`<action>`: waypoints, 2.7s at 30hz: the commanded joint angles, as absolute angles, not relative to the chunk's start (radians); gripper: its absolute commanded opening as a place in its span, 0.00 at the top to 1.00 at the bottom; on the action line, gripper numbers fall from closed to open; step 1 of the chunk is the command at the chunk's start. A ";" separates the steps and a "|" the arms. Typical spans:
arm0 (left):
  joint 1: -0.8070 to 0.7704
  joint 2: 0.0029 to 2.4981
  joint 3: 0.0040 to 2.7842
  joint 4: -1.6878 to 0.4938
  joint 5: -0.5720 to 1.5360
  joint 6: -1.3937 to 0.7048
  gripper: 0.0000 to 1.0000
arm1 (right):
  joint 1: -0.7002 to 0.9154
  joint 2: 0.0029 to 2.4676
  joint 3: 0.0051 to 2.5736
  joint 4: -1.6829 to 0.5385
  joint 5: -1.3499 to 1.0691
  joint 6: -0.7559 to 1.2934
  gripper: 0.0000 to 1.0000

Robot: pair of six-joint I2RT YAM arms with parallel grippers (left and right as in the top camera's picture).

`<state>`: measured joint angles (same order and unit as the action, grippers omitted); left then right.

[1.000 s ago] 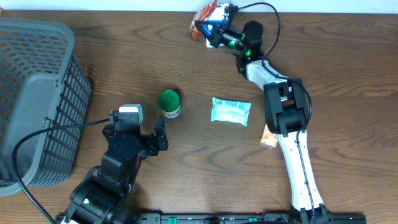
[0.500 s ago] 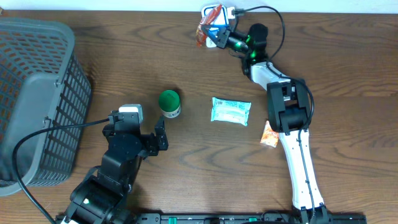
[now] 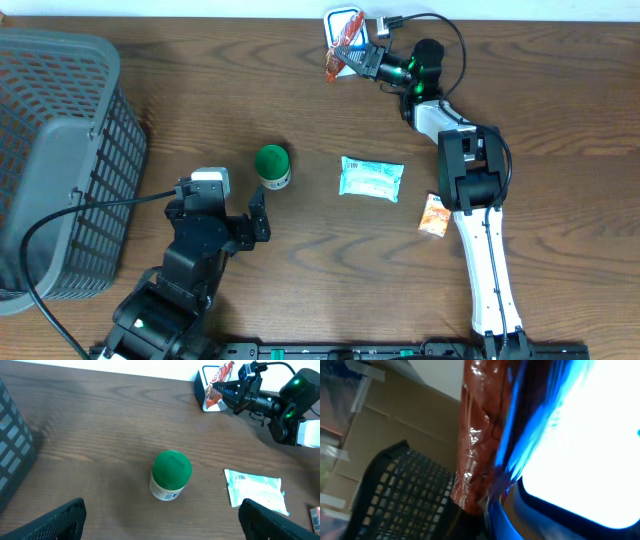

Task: Scan the item barcode

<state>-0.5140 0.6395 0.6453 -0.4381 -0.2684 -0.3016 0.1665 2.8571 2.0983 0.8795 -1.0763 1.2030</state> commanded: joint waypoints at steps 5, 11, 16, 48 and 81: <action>-0.510 0.639 0.647 -0.434 -0.282 -0.289 0.02 | 0.171 2.879 2.111 0.922 -1.125 1.425 0.99; -0.510 0.639 0.647 -0.434 -0.282 -0.289 0.02 | 0.170 2.879 2.111 0.941 -1.132 1.620 0.99; -0.510 0.639 0.647 -0.434 -0.282 -0.289 0.02 | 0.169 2.879 2.110 0.701 -1.127 1.678 0.99; -0.510 0.639 0.647 -0.434 -0.282 -0.289 0.02 | 0.058 2.619 2.110 1.193 -1.216 2.052 0.98; -0.510 0.639 0.647 -0.434 -0.282 -0.289 0.02 | 0.096 1.817 2.034 -1.588 0.957 0.916 0.99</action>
